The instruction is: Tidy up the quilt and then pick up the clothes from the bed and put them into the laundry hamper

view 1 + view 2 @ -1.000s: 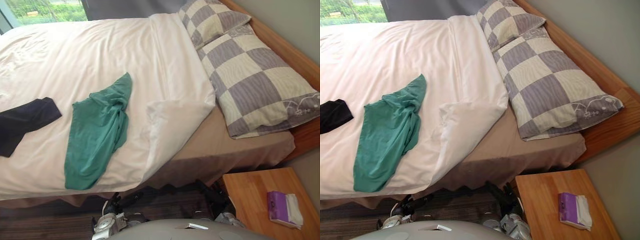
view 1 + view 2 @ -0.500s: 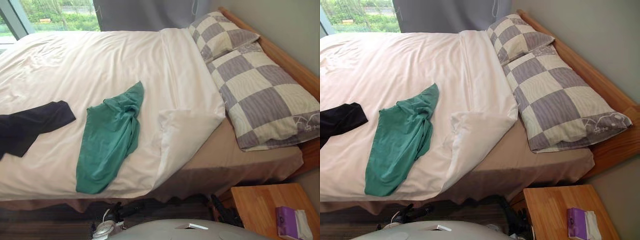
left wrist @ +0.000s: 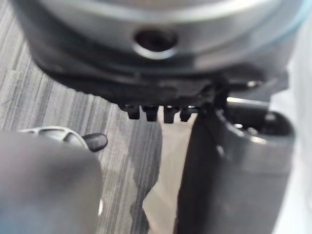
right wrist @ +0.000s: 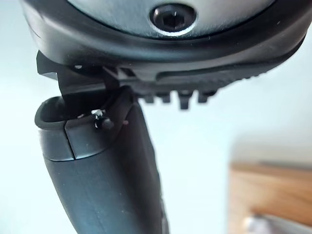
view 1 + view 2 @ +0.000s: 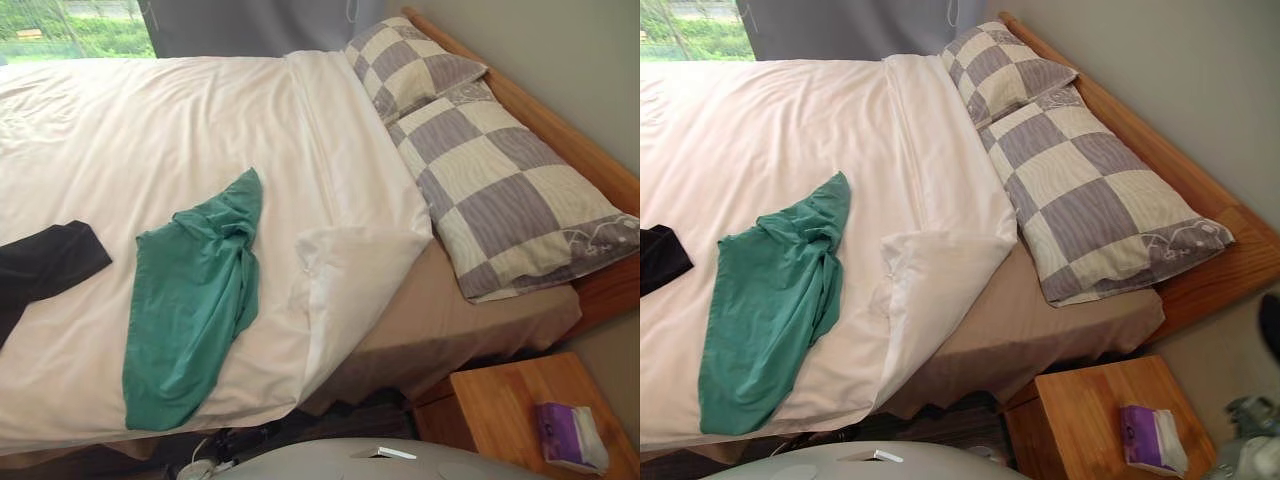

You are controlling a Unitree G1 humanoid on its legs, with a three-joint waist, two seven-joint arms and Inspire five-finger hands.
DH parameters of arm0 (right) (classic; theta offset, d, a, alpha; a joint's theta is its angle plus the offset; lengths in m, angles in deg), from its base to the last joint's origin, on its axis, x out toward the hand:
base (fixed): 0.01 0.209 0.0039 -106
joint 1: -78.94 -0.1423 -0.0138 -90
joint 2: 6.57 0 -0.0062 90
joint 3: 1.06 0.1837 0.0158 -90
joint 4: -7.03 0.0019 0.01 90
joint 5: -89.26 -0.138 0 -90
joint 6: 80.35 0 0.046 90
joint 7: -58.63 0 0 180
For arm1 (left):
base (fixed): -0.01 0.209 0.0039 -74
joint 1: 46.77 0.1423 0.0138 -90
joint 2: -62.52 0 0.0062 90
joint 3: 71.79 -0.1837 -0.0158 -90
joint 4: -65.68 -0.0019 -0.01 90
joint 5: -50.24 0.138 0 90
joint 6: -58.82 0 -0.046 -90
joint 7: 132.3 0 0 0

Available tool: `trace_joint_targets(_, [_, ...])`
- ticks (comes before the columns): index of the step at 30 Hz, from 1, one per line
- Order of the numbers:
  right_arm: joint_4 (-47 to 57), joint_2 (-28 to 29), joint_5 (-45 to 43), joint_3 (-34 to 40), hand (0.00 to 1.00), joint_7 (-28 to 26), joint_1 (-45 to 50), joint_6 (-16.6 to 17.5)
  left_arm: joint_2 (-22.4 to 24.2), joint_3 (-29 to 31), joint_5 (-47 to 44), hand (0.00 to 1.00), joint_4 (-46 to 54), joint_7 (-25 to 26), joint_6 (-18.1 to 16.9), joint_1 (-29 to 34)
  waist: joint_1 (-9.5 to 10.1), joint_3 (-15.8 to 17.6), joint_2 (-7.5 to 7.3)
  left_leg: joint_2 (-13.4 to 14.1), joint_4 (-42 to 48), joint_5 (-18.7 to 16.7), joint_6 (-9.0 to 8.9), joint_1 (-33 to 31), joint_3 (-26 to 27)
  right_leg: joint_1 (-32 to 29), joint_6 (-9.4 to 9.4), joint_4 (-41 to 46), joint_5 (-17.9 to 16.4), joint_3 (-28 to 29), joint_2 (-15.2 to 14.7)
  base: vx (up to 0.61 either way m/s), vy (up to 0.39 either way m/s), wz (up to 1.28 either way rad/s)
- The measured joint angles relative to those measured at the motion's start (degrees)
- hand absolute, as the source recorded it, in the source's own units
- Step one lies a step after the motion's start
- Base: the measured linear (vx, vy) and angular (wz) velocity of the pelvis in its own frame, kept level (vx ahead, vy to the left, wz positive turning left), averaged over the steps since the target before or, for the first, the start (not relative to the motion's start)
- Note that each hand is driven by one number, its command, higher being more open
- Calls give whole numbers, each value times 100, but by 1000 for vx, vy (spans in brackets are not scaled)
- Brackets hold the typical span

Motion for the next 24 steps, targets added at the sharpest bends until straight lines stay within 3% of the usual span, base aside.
trace_joint_targets(3, [232,-423,603,-303,100,-333,-381,-366,-88,-34,19,100,-155,-40,-98,17,-49,5,-43,10,20,20,0,-73,-120,-24,-39,-7,-28,38,47,-12,-133,13])
trace_joint_targets(8, [404,-1047,1299,-1761,100,-1018,-1043,-1021,-188,-319,164,100,-155,-38,-217,54,-29,8,19,-11,14,158,71,-356,-560,-120,-51,-2,-36,37,24,-16,-121,41])
trace_joint_targets(13, [458,-1307,1714,-3386,100,-1583,-1743,-1722,-231,-646,300,100,-106,-22,-221,70,203,45,92,30,13,326,81,-530,-1069,-77,-51,2,-35,36,41,1,-124,54])
trace_joint_targets(20, [551,-1308,1873,-4245,100,-1950,-1968,-2139,-282,-833,477,100,14,72,-214,72,272,48,87,58,38,333,73,-580,-1290,36,-23,3,-10,96,76,39,-80,18])
trace_joint_targets(24, [551,-1307,2066,-4569,100,-2137,-1951,-2360,-319,-954,552,100,81,93,-199,71,262,74,87,89,146,334,75,-619,-1401,89,85,20,64,99,94,58,-64,16])
